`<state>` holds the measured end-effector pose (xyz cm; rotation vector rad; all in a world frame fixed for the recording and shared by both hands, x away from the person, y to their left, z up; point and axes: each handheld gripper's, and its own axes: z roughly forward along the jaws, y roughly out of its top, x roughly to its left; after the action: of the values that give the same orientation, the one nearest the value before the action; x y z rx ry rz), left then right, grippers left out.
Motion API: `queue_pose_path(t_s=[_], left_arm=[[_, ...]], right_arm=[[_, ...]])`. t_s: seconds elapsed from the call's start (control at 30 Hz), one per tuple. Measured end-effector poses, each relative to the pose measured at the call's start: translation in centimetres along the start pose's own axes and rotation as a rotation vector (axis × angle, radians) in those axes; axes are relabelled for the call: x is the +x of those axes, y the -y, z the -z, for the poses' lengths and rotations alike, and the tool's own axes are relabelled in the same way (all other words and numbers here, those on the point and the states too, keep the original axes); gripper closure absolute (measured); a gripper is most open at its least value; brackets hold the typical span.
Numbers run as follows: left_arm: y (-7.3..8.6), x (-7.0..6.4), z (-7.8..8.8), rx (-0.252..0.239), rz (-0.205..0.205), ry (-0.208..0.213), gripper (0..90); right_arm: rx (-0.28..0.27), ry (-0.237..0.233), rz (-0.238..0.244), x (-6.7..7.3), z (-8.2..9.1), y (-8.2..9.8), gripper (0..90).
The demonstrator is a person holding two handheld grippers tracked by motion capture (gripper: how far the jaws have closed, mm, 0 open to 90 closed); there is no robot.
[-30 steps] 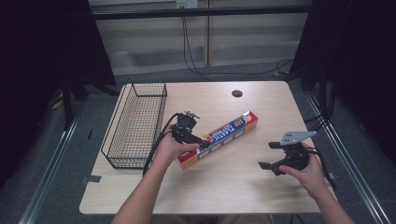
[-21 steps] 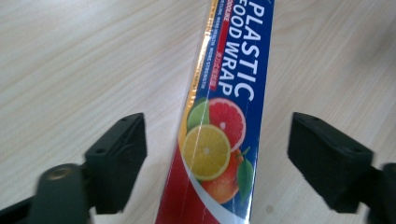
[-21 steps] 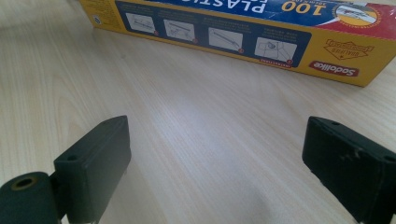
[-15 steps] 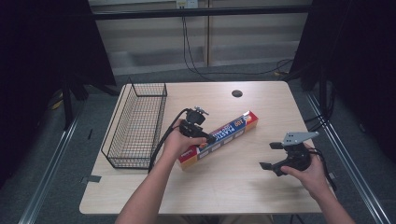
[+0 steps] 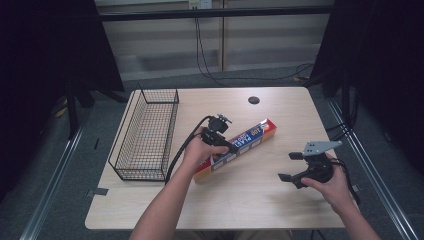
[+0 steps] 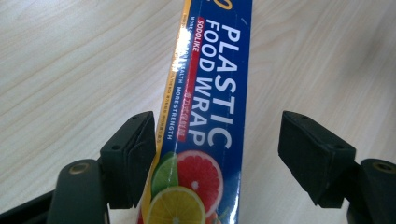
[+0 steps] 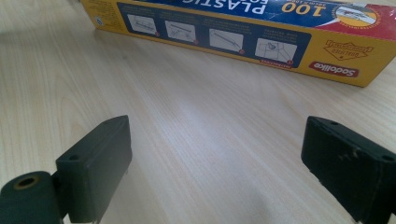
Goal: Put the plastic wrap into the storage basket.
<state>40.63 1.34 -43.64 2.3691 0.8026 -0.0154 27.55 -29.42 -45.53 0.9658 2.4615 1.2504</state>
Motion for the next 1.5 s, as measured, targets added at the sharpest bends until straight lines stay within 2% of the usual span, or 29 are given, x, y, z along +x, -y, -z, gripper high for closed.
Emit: queue_pose_path(t_s=[0.03,0.13,0.2,0.23,0.3,0.37,0.43,0.57,0.6,0.63,0.67,0.77,0.83,1.03,1.07,1.13,1.17,1.2,1.23,1.3,1.37,1.4,1.43,1.5], left_arm=[[0.0,0.0,-0.2,-0.015,-0.003,0.004,27.5],[-0.2,0.0,-0.4,0.002,-0.007,-0.006,27.7],[-0.3,0.0,-0.7,0.008,0.005,-0.009,27.9],[-0.4,0.1,-0.9,0.022,-0.014,-0.011,28.2],[-0.4,0.1,-1.0,0.020,-0.009,-0.008,28.1],[-0.5,0.2,-1.3,0.024,-0.022,-0.011,28.3],[-0.5,0.1,-1.5,0.028,-0.011,-0.009,28.3],[-0.6,0.3,-2.1,0.049,-0.030,-0.008,28.3],[-0.5,0.3,-2.3,0.041,-0.015,-0.009,29.2],[-0.6,0.4,-2.3,0.059,-0.027,-0.012,29.6],[-0.6,0.4,-2.5,0.055,-0.039,-0.007,30.0],[-0.6,0.4,-2.7,0.055,-0.028,-0.017,34.8],[-0.6,0.6,-2.9,0.064,-0.023,-0.011,34.5],[-0.7,0.5,-3.0,0.083,-0.062,-0.020,37.4],[-0.8,0.3,-3.0,0.090,-0.091,-0.031,38.7],[-0.9,0.2,-2.9,0.097,-0.100,-0.036,40.1],[-0.9,0.0,-3.0,0.101,-0.092,-0.039,40.1],[-1.1,0.0,-2.9,0.119,-0.115,-0.035,40.7],[-1.1,-0.2,-3.0,0.116,-0.094,-0.039,41.5],[-1.4,-0.6,-2.8,0.159,-0.084,-0.029,42.4],[-1.5,-0.5,-2.7,0.166,-0.073,-0.019,42.8],[-1.4,-0.6,-2.6,0.169,-0.040,-0.009,42.8],[-1.4,-0.6,-2.2,0.192,-0.027,0.008,43.2],[-1.3,-0.7,-2.0,0.197,-0.038,-0.005,43.3]], right_arm=[[0.000,-0.002,0.000,0.0,0.0,0.0,8.5],[0.000,0.000,-0.001,0.0,0.0,0.0,8.5],[-0.001,-0.001,0.001,0.0,0.0,0.0,8.5],[0.000,-0.004,0.000,0.0,0.0,0.0,8.6],[-0.001,-0.003,0.001,0.0,0.0,0.0,8.5],[-0.002,-0.005,0.001,0.0,0.0,0.0,8.5],[-0.003,-0.005,0.001,0.0,0.0,0.0,8.5],[-0.003,-0.009,0.004,0.0,0.0,0.0,8.5],[-0.004,-0.008,0.006,0.0,0.0,0.0,8.5],[-0.003,-0.005,0.007,0.0,0.0,0.0,8.5],[-0.005,-0.009,0.008,0.0,0.0,0.0,8.5],[-0.004,-0.006,0.009,0.0,0.0,0.0,8.5],[-0.004,-0.010,0.008,0.0,0.0,0.0,8.5],[-0.006,-0.012,0.011,0.0,0.0,0.0,8.6],[-0.006,-0.009,0.011,0.0,0.0,0.0,8.6],[-0.003,-0.010,0.010,0.0,0.0,0.0,8.6],[-0.003,-0.010,0.010,0.0,0.0,0.0,8.6],[-0.003,-0.010,0.011,0.1,0.0,0.0,8.6],[0.000,-0.015,0.012,0.1,0.0,0.0,8.6],[-0.002,-0.014,0.011,0.1,0.0,0.0,8.6],[-0.004,-0.014,0.011,0.0,0.0,0.0,8.6],[-0.007,-0.015,0.010,0.0,0.0,0.0,8.6],[-0.006,-0.016,0.012,0.0,0.0,0.0,8.6],[-0.007,-0.017,0.010,0.0,0.0,0.0,8.6]])
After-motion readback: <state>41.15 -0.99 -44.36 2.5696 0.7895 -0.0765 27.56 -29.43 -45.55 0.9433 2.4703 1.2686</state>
